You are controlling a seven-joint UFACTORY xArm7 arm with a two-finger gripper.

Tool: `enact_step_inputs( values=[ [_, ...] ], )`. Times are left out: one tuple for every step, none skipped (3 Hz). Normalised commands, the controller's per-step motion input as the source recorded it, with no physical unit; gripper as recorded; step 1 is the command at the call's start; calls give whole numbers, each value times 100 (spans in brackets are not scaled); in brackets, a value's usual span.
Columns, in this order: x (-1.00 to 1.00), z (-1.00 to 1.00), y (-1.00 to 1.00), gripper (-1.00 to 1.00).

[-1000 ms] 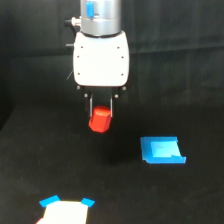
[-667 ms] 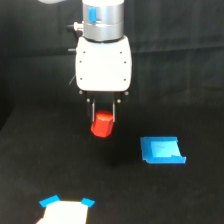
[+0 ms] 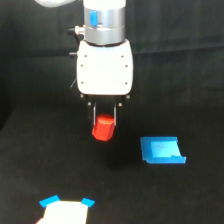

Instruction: Pick up the red object from the table

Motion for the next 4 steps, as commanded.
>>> enact_step_inputs(
  values=[
    [-11,10,28,-75],
    [25,59,34,-87],
    [-22,8,44,-97],
    [-14,9,-61,-32]
  ],
)
